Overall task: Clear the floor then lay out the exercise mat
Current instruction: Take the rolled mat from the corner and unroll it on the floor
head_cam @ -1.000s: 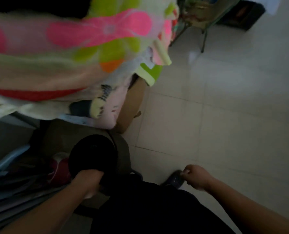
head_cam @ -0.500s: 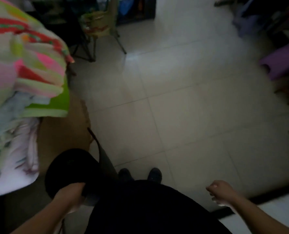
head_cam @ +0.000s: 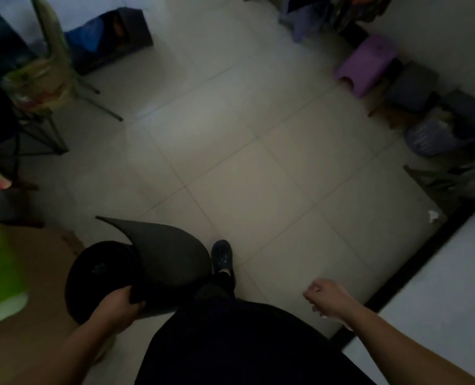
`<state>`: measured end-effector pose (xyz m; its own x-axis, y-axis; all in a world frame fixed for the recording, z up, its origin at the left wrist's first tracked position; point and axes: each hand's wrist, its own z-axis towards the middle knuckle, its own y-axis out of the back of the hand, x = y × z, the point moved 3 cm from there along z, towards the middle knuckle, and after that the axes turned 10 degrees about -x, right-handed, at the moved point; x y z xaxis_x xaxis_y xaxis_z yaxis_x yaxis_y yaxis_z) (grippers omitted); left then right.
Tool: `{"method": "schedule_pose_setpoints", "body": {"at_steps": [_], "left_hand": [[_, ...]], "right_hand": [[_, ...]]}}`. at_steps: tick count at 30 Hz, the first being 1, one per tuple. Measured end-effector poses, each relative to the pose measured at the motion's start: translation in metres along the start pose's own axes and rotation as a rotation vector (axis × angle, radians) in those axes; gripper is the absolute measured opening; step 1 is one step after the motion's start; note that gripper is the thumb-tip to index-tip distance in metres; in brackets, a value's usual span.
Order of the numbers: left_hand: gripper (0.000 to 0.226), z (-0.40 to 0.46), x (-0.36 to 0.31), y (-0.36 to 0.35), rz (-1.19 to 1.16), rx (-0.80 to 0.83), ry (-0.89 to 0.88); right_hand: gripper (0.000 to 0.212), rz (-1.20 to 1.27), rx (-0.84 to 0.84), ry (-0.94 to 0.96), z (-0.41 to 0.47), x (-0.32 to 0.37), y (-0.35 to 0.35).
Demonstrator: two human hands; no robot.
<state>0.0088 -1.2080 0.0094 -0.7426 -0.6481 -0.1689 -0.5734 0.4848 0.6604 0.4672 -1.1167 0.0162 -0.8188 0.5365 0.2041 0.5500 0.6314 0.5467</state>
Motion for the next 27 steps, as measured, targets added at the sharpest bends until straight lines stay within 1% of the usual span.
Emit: {"method": "schedule_pose_setpoints", "body": {"at_steps": [2,4,7,10,14,15,18,22,24,27], "left_hand": [[0.021,0.023,-0.016,0.022,0.016,0.025,-0.004],[0.012,0.043,-0.032,0.042,0.047,0.040,-0.018],[0.009,0.072,-0.056,0.068,0.089,0.040,-0.040],[0.011,0.093,-0.085,0.084,0.130,0.035,-0.050],[0.006,0.116,-0.131,0.100,0.148,0.031,-0.052],[0.008,0.123,-0.143,0.103,0.148,0.033,-0.045],[0.023,0.144,-0.180,0.113,0.133,0.031,-0.017],[0.027,0.164,-0.243,0.125,0.070,-0.030,0.021],[0.028,0.171,-0.279,0.132,0.025,-0.059,0.055],[0.031,0.181,-0.338,0.147,-0.034,-0.111,0.105]], "right_hand": [[0.018,-0.062,-0.013,0.049,0.009,0.017,0.016],[0.020,-0.062,-0.036,0.057,0.017,0.032,0.030],[0.022,-0.002,-0.072,-0.009,0.032,0.038,0.048],[0.018,0.063,-0.090,-0.103,0.045,0.032,0.065],[0.023,0.106,-0.089,-0.134,0.066,0.019,0.093],[0.022,0.131,-0.091,-0.148,0.073,0.015,0.101],[0.018,0.240,-0.097,-0.210,0.099,0.004,0.121],[0.015,0.334,-0.098,-0.250,0.148,0.001,0.163],[0.017,0.334,-0.069,-0.234,0.173,0.004,0.196],[0.023,0.261,-0.025,-0.164,0.205,0.012,0.252]]}}
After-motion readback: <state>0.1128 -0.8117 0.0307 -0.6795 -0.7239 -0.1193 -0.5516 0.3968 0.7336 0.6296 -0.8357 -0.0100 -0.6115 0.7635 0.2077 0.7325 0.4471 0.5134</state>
